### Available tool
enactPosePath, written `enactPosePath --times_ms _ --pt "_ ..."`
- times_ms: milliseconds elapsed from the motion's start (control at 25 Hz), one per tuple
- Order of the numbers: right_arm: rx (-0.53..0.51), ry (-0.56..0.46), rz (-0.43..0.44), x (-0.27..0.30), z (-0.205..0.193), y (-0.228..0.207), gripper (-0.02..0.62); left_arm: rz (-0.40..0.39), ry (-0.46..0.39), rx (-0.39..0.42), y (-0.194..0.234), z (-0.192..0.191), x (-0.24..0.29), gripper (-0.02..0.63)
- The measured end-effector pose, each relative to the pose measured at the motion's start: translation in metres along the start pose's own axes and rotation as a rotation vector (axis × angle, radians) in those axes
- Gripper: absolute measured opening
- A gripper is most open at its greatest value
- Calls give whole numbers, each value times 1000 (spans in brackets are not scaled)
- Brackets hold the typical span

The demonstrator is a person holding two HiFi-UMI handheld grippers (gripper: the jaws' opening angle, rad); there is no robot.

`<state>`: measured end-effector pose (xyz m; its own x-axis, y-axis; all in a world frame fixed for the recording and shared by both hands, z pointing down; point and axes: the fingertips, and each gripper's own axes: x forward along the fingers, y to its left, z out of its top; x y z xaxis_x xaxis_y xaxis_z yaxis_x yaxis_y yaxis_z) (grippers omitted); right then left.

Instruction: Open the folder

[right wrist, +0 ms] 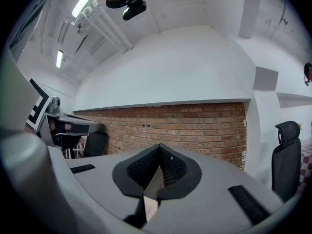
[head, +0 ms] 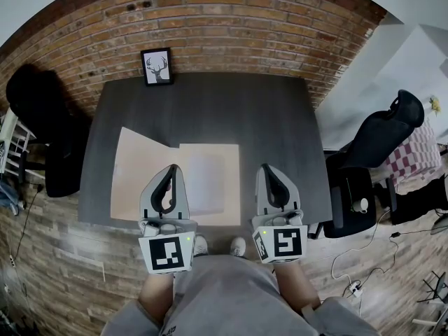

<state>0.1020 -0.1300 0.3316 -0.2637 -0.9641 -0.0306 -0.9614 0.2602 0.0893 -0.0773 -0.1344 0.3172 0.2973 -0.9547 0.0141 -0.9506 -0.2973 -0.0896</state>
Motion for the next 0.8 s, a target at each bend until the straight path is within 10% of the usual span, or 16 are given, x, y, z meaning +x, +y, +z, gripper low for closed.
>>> enactPosePath --times_ms 800 --pt "-9 6 -2 0 -2 0 -2 1 9 6 0 -4 -1 2"
